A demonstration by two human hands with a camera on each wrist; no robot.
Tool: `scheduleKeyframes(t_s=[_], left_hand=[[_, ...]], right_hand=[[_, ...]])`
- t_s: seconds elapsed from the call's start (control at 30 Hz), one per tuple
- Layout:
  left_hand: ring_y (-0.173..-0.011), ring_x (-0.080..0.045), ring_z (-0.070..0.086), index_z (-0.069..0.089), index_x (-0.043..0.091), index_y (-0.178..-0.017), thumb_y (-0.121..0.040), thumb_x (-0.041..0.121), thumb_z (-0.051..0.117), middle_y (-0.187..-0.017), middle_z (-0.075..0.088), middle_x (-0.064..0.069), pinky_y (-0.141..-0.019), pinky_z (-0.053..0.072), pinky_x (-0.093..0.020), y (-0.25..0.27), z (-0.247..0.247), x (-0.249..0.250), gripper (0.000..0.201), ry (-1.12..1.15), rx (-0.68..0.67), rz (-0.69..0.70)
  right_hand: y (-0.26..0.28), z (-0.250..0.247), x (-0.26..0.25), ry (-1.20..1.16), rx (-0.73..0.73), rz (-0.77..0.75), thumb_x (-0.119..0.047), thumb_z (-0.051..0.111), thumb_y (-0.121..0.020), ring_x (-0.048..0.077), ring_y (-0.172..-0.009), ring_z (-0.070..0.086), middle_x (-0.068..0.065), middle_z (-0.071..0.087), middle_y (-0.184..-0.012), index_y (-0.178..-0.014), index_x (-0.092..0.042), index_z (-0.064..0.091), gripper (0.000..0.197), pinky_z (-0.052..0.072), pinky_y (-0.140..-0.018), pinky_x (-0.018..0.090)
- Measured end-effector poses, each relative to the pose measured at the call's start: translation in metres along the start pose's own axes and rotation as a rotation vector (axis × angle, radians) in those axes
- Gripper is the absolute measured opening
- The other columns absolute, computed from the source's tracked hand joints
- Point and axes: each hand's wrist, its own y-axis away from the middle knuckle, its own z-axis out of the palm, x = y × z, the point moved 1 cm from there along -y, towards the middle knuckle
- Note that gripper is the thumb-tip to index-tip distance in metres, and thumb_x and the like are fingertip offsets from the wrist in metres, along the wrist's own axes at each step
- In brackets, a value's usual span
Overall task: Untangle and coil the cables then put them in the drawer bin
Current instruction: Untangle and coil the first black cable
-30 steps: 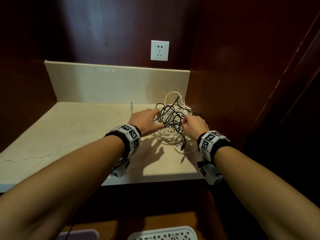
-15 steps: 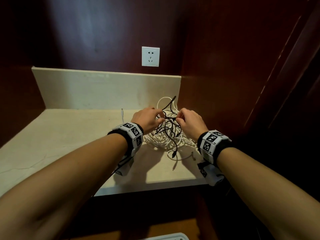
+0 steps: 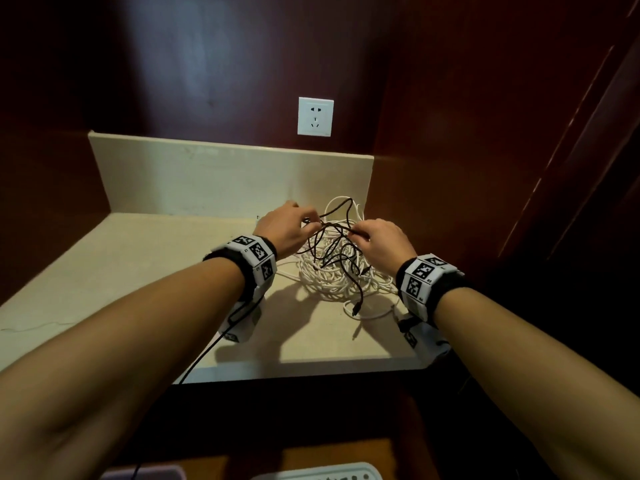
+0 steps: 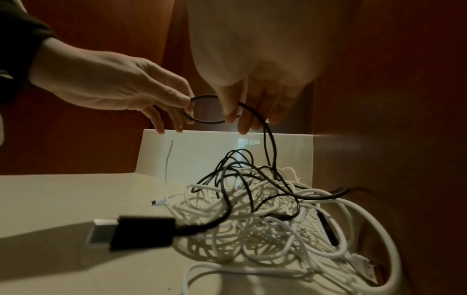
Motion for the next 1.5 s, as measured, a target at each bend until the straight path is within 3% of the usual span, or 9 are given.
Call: scheduleKeyframes(t_s=[0.27,0.4,0.57,0.67,0.87,1.03,1.13,1.33,1.5], left_hand=[[-0.1,-0.024,0.056,0.064,0.032,-0.104,-0.096,0.042,0.049,-0.112,0.055,-0.002,-0.081,0.043,-0.034,0.014,-0.022,-0.017,0.02,-0.047,0.041,-0.04],[-0.108,-0.02,0.054,0.067,0.031,-0.103,-0.093,0.037,0.053,-0.121,0.055,0.003,-0.085,0.044,-0.033,0.024,-0.029,-0.022,0.017,-0.058,0.033,-0.044],[-0.105,-0.022,0.06,0.067,0.026,-0.111,-0.096,0.031,0.055,-0.113,0.068,0.001,-0.084,0.046,-0.032,0.033,-0.031,-0.018,0.02,0.034,-0.006,0.008],[-0.094,-0.021,0.065,0.068,0.024,-0.106,-0.097,0.025,0.053,-0.097,0.073,0.0,-0.081,0.049,-0.032,0.037,-0.033,-0.02,0.017,0.094,0.004,-0.015],[-0.089,-0.02,0.065,0.066,0.021,-0.104,-0.098,0.021,0.051,-0.092,0.072,0.0,-0.082,0.05,-0.032,0.051,-0.046,-0.037,0.017,0.112,0.039,-0.047],[-0.096,-0.024,0.063,0.066,0.028,-0.103,-0.096,0.028,0.049,-0.101,0.071,-0.002,-0.085,0.05,-0.036,0.063,-0.056,-0.059,0.019,-0.01,-0.064,-0.149],[-0.095,-0.023,0.063,0.063,0.03,-0.11,-0.094,0.026,0.048,-0.1,0.072,-0.001,-0.085,0.051,-0.037,0.066,-0.061,-0.058,0.022,0.003,-0.049,-0.149],[-0.097,-0.021,0.061,0.064,0.031,-0.11,-0.095,0.033,0.053,-0.103,0.07,0.001,-0.087,0.05,-0.036,0.064,-0.063,-0.05,0.018,0.053,-0.03,-0.122],[-0.097,-0.017,0.063,0.068,0.031,-0.098,-0.096,0.026,0.05,-0.096,0.072,0.004,-0.088,0.051,-0.037,0.067,-0.06,-0.059,0.018,0.064,-0.089,-0.132]], right_hand=[[0.002,-0.001,-0.013,-0.032,-0.092,-0.028,-0.032,0.055,-0.097,0.022,-0.096,0.06,0.0,0.07,-0.108,-0.11,-0.023,0.071,0.022,0.041,-0.073,0.03],[0.004,-0.006,-0.029,-0.181,-0.023,-0.06,-0.031,0.058,-0.097,0.021,-0.105,0.062,0.001,0.071,-0.115,-0.118,-0.02,0.07,0.027,0.049,-0.091,0.038],[0.005,-0.007,-0.046,-0.216,0.025,-0.123,-0.03,0.058,-0.097,0.021,-0.094,0.063,0.003,0.071,-0.103,-0.117,-0.019,0.071,0.027,0.05,-0.082,0.037],[0.005,-0.005,-0.052,-0.128,0.023,-0.16,-0.025,0.055,-0.098,0.023,-0.091,0.06,0.004,0.069,-0.097,-0.109,-0.015,0.071,0.022,0.041,-0.073,0.03],[-0.002,0.011,-0.043,0.047,-0.119,-0.029,-0.023,0.047,-0.1,0.033,-0.096,0.06,0.013,0.068,-0.102,-0.1,-0.008,0.065,0.023,0.032,-0.067,0.031],[-0.008,0.009,-0.057,-0.045,-0.072,-0.083,-0.023,0.046,-0.102,0.029,-0.094,0.06,0.008,0.069,-0.101,-0.111,-0.014,0.068,0.025,0.042,-0.073,0.034],[-0.015,0.003,-0.077,-0.081,-0.004,-0.142,-0.026,0.044,-0.103,0.024,-0.089,0.055,0.004,0.062,-0.092,-0.117,-0.02,0.067,0.028,0.035,-0.071,0.031],[-0.017,-0.001,-0.102,-0.096,-0.013,-0.197,-0.031,0.047,-0.102,0.028,-0.098,0.059,0.009,0.068,-0.104,-0.121,-0.022,0.067,0.03,0.042,-0.081,0.034],[-0.012,0.01,-0.101,-0.108,-0.187,-0.209,-0.027,0.053,-0.099,0.022,-0.09,0.062,0.001,0.07,-0.098,-0.114,-0.021,0.07,0.024,0.044,-0.074,0.031]])
